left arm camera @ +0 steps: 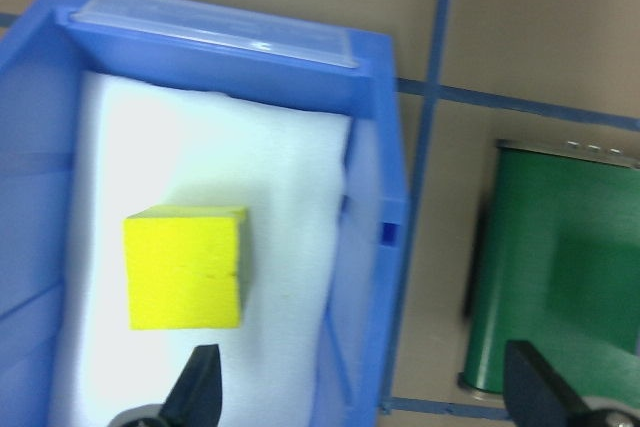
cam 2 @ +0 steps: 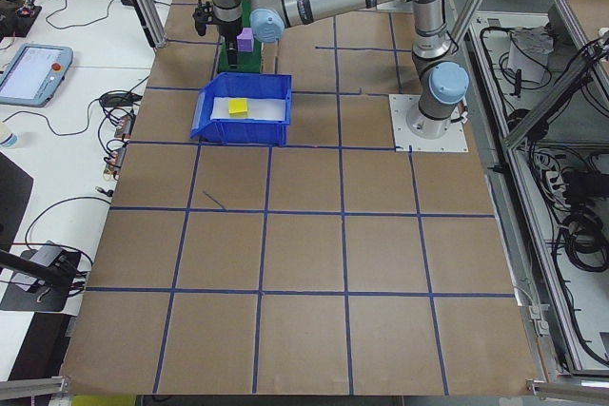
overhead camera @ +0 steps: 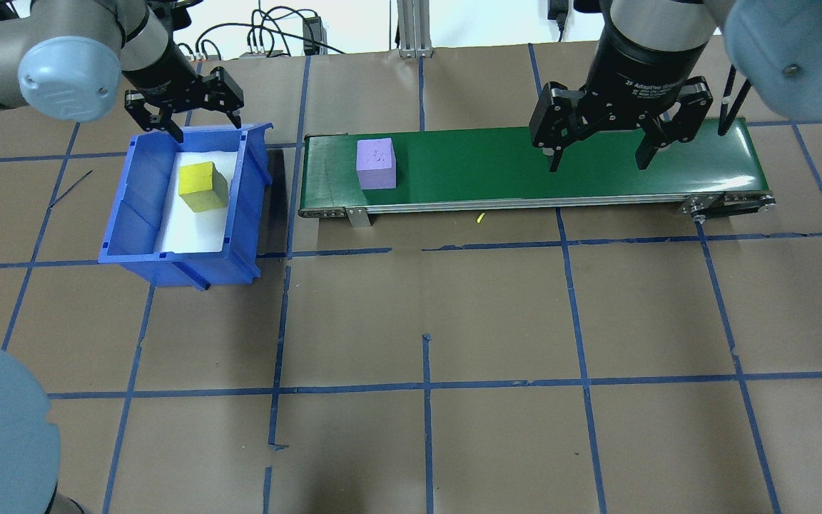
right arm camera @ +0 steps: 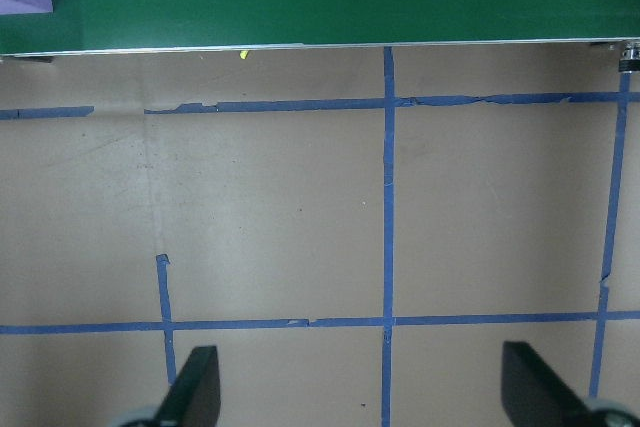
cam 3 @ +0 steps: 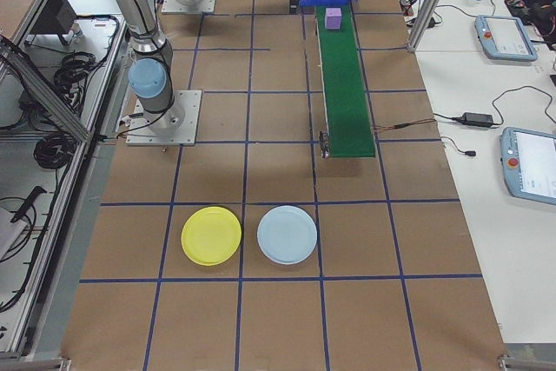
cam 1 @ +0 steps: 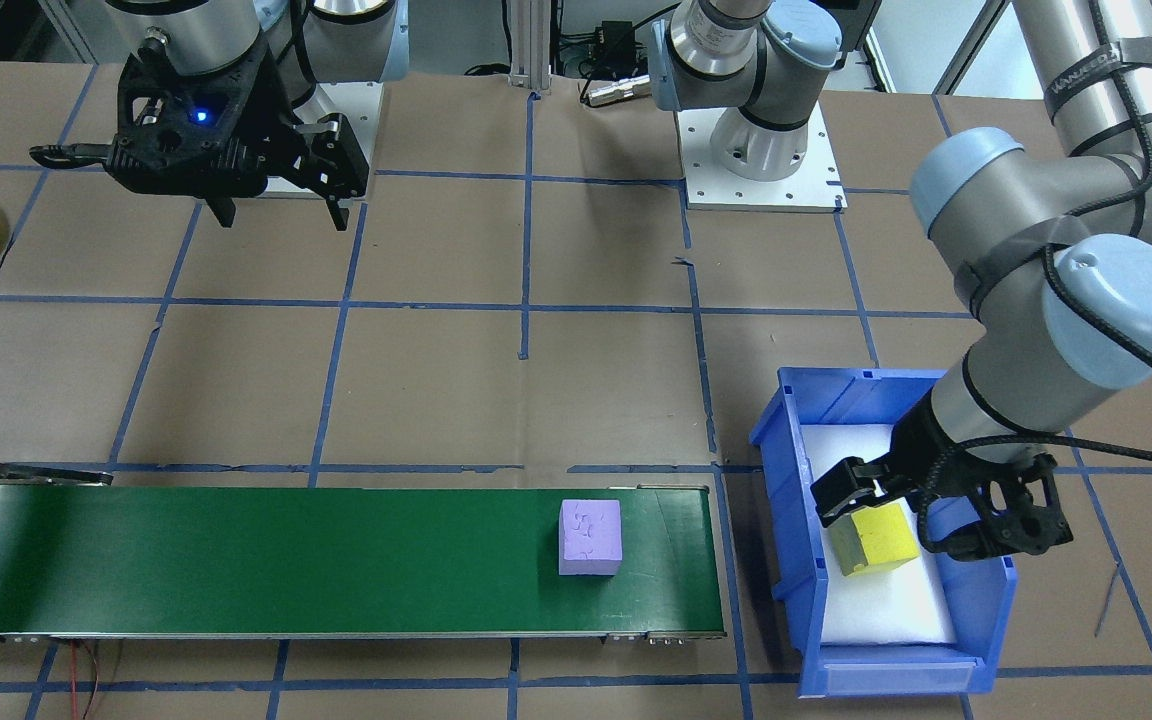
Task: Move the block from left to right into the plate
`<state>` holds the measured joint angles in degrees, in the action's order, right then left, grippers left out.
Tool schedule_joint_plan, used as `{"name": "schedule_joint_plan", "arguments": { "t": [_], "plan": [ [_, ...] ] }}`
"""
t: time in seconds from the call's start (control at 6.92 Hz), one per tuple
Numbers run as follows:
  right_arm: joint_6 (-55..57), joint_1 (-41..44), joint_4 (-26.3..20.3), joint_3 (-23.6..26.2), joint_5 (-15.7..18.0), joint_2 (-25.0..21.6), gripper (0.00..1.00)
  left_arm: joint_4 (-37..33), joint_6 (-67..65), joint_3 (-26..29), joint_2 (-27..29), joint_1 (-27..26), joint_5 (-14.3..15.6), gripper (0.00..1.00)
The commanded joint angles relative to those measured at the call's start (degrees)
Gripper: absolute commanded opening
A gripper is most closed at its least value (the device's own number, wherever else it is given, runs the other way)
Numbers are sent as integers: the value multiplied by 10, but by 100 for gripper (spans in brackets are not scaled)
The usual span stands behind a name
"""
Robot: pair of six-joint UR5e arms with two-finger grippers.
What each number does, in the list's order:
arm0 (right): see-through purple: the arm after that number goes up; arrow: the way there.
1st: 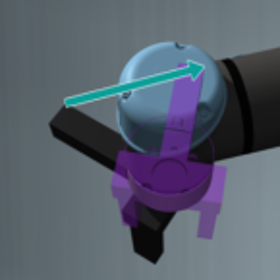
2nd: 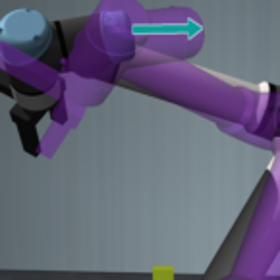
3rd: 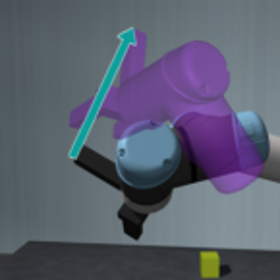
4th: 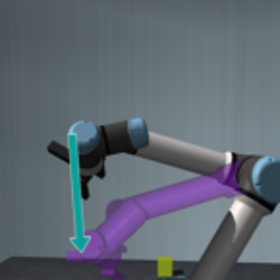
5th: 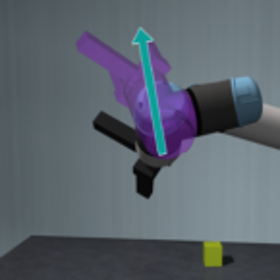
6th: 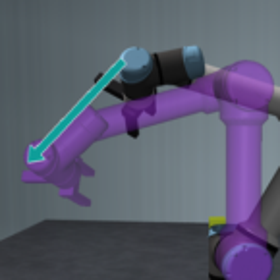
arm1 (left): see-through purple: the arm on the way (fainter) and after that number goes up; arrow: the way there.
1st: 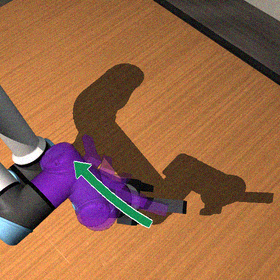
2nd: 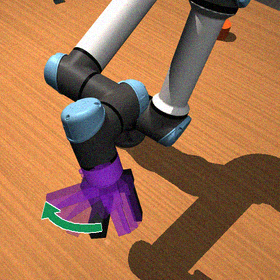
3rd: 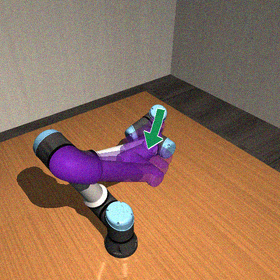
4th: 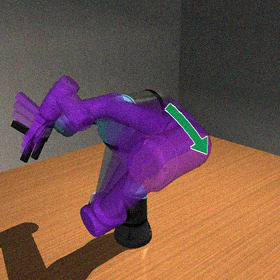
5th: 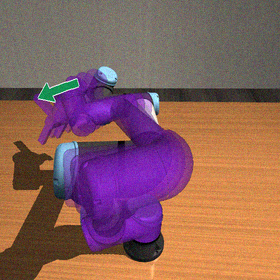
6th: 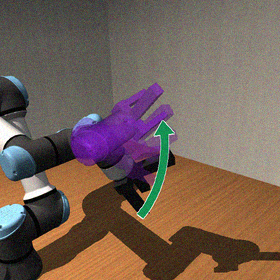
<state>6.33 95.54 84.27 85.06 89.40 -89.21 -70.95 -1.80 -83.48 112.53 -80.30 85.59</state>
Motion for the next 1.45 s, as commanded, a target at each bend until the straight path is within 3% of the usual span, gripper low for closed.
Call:
{"name": "schedule_joint_plan", "arguments": {
  "t": [0.0,0.87,1.01,1.16,1.3],
  "plan": [
    [0,0,0,0,1,0,100,10,3,-11,34,30,-2,100],
    [0,0,0,1,1,0,100,96,11,-76,79,42,-1,99],
    [0,0,-1,1,1,0,100,100,19,-70,79,42,4,51],
    [0,0,0,1,2,0,100,100,38,-66,77,42,3,15],
    [-1,-3,0,-1,2,0,100,100,38,-63,70,42,2,10]
  ]
}}
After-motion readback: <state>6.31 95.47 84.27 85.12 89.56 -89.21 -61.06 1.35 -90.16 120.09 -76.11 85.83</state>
